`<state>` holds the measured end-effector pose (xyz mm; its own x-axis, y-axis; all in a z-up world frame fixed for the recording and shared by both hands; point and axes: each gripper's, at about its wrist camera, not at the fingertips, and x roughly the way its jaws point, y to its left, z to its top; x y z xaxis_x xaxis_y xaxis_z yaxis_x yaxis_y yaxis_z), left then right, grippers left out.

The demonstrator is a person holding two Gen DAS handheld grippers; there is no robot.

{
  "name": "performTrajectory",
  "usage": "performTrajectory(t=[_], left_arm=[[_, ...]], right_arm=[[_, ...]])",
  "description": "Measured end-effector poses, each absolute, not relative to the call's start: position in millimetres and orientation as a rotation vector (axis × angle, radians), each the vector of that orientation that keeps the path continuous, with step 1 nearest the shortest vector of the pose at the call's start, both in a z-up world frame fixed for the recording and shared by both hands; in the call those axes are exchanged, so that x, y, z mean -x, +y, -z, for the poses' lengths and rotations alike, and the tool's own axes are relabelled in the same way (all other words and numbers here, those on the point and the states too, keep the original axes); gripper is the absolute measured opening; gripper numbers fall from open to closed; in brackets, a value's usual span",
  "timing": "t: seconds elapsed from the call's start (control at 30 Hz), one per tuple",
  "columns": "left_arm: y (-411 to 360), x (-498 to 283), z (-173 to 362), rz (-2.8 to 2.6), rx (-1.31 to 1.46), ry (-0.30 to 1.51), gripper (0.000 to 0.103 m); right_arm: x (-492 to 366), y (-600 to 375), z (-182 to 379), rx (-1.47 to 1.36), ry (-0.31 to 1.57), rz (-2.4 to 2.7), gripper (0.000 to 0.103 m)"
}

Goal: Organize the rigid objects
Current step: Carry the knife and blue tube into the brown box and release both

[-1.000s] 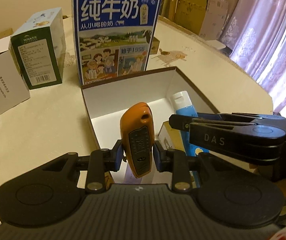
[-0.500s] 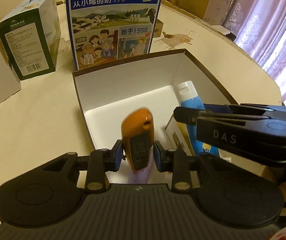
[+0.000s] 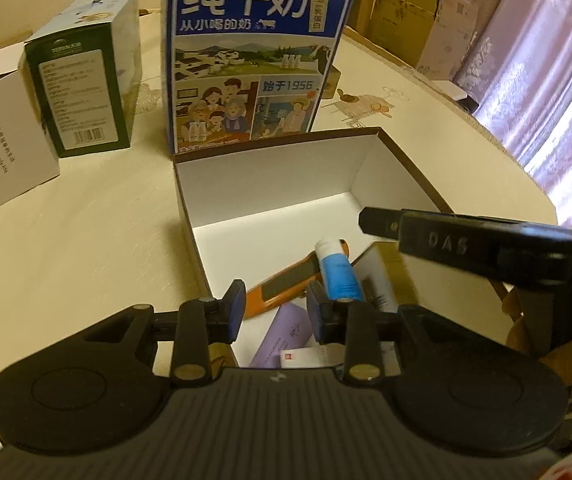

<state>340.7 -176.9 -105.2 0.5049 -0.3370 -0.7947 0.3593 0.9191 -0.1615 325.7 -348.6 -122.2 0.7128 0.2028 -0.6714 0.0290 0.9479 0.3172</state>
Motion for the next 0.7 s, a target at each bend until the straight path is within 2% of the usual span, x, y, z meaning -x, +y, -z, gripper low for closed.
performTrajectory(t=[0.37, 0.53, 0.7], left_arm=[[-163, -324, 83, 0.429, 0.026, 0.919, 0.038], [-158, -312, 74, 0.421, 0.049, 0.916, 0.043], [-149, -297, 63, 0.398, 0.068, 0.909, 0.046]], right_arm=[[-299, -349, 113, -0.334, 0.809, -0.092, 0.034], [-282, -350, 108, -0.339, 0.825, -0.082, 0.053], [-263, -346, 96, -0.341, 0.822, -0.078, 0.062]])
